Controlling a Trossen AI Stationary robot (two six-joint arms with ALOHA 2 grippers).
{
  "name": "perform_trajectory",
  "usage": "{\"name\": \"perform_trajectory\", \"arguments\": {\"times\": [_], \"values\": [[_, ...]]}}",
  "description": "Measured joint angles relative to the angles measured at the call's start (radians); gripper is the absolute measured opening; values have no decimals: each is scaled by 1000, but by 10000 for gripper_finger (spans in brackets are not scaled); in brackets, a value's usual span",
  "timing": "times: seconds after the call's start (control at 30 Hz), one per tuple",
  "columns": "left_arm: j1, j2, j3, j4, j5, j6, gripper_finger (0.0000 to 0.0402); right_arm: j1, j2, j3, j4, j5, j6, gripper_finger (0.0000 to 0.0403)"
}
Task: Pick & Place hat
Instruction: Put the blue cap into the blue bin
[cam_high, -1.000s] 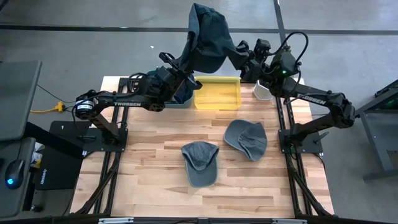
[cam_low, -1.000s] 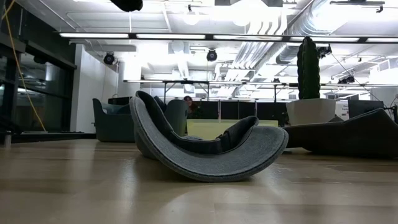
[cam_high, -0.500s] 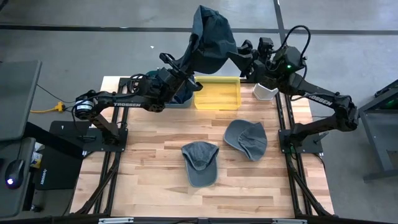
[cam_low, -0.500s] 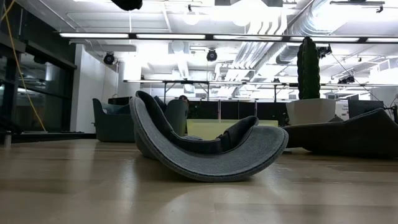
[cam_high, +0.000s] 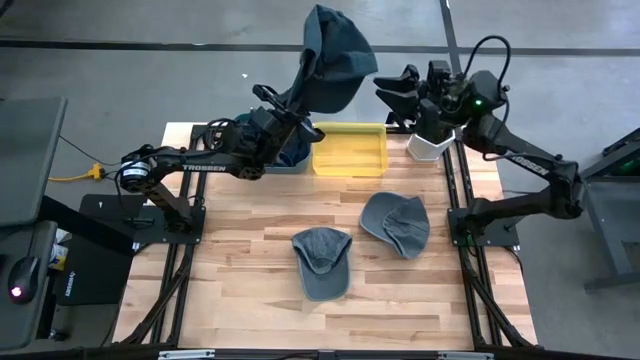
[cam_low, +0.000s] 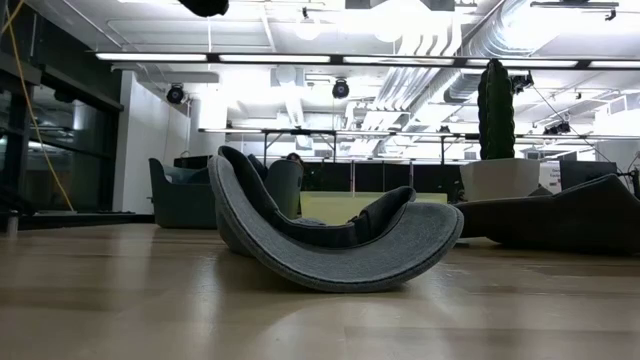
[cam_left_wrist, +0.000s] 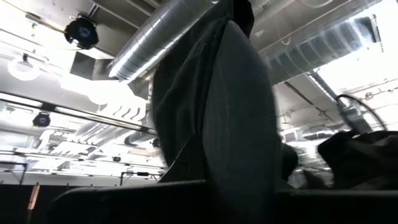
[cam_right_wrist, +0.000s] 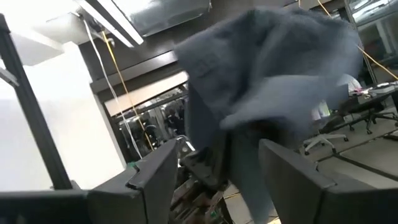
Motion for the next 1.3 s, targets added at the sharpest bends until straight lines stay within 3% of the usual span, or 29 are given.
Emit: {"name": "perform_trajectory", "arguments": {"times": [0.2, 0.43, 0.7, 1.0, 1.3], "values": [[1, 0, 0, 1, -16, 1, 0, 0, -50, 0, -88, 0, -37, 214], [10, -3, 0, -8, -48, -5, 0, 0, -115, 0, -327, 6, -124, 211], [109, -142, 0, -429, -2, -317, 0, 0, -161, 0, -512, 8, -175, 211], [268, -274, 2, -754, 231, -554, 0, 0, -174, 0, -660, 8, -227, 213], [487, -351, 0, -1041, 555, -773, 0, 0, -174, 0, -707, 23, -251, 211]]}}
